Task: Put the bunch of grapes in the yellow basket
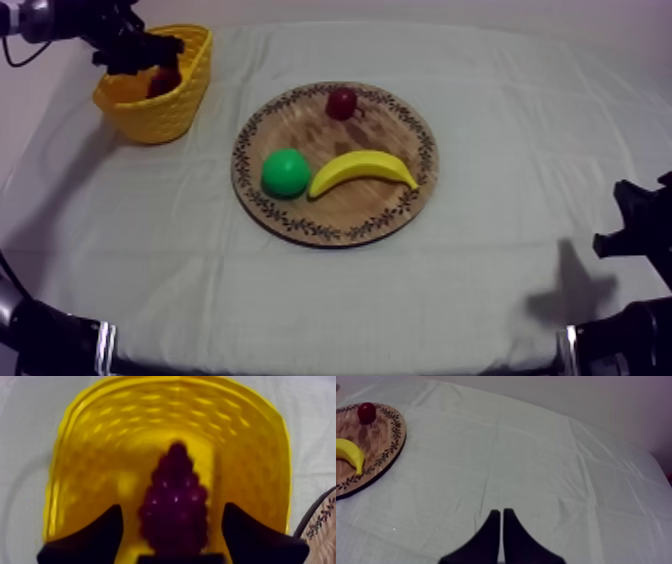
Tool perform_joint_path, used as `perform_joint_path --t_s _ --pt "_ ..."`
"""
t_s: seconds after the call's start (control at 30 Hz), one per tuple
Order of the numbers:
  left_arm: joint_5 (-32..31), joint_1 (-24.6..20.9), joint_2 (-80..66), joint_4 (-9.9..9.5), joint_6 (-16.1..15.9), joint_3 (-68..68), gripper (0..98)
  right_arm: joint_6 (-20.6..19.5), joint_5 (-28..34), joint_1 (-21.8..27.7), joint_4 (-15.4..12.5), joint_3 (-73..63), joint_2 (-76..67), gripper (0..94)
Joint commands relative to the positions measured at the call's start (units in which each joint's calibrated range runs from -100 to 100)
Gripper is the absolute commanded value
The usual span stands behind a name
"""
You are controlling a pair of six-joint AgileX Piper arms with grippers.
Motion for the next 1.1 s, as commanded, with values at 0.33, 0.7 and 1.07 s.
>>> perform_joint_path --t_s 0.33,0.7,1.07 --pt "-3.8 0.3 -8.2 -0.04 2.0 6.1 69.3 0.0 0.0 0.0 0.0 0.0 0.0 0.5" --pt "-6.2 1.0 -36.7 -0.36 5.9 26.6 36.6 0.0 0.0 0.0 0.0 0.0 0.0 0.5" --pt "-16.1 -2.9 -63.5 -0.22 6.7 57.1 15.6 0.0 0.0 0.0 0.0 0.0 0.0 0.5"
